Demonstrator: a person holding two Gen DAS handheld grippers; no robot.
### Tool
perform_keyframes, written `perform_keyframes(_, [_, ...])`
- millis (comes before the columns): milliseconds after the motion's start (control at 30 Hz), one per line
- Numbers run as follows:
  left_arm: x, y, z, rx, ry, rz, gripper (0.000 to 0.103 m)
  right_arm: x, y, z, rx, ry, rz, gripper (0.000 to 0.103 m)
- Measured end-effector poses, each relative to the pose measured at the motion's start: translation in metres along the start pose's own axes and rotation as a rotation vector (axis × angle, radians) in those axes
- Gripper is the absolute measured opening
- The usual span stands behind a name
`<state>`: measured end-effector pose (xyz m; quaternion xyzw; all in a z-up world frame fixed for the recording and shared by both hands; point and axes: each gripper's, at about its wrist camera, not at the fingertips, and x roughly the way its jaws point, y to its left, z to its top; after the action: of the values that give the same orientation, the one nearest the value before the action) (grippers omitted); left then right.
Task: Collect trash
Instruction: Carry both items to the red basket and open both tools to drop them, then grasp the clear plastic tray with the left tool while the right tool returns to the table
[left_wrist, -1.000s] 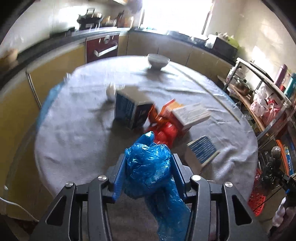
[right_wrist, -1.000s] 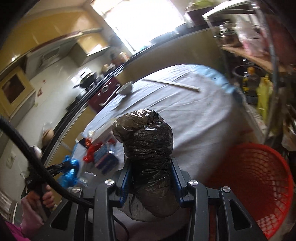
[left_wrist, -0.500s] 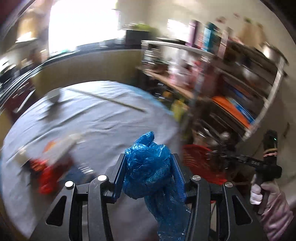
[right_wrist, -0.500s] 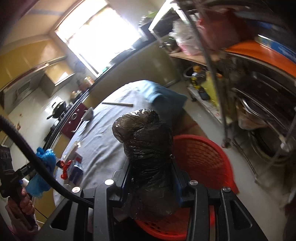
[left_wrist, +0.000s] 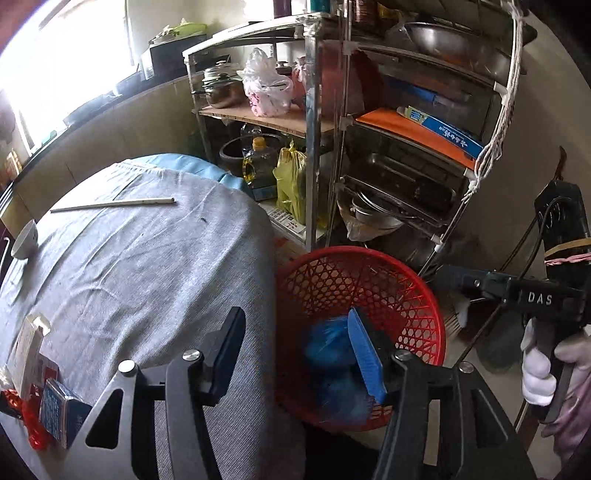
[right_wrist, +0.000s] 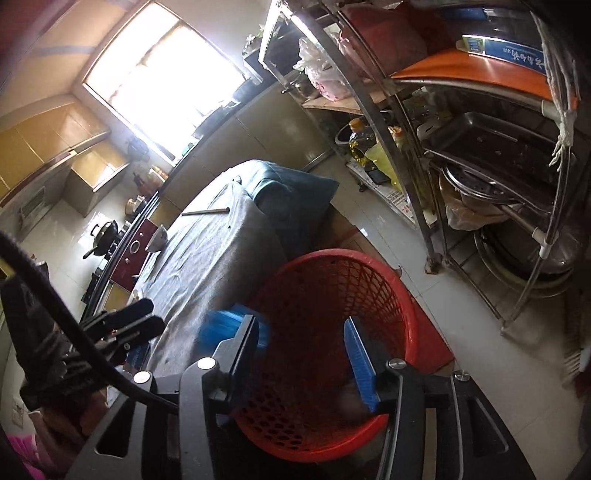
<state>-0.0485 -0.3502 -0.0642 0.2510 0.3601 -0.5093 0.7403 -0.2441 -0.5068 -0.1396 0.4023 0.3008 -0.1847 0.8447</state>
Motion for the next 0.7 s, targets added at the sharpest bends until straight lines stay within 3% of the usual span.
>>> perform_keyframes(167, [-0.017, 0.032, -0.014, -0.072, -0.011, 0.023, 0.063, 0.000, 0.001, 0.003, 0.004, -0.012, 0.000, 0.052])
perform_keyframes(367, [-0.060, 0.079, -0.061, -0.193, -0.036, 0.096, 0.067, 0.009, 0.025, 0.009, -0.034, -0.009, 0.031, 0.052])
perform_keyframes(700, [-0.132, 0.168, -0.158, -0.442, -0.057, 0.315, 0.071, 0.072, 0.119, 0.007, -0.187, 0.114, 0.158, 0.053])
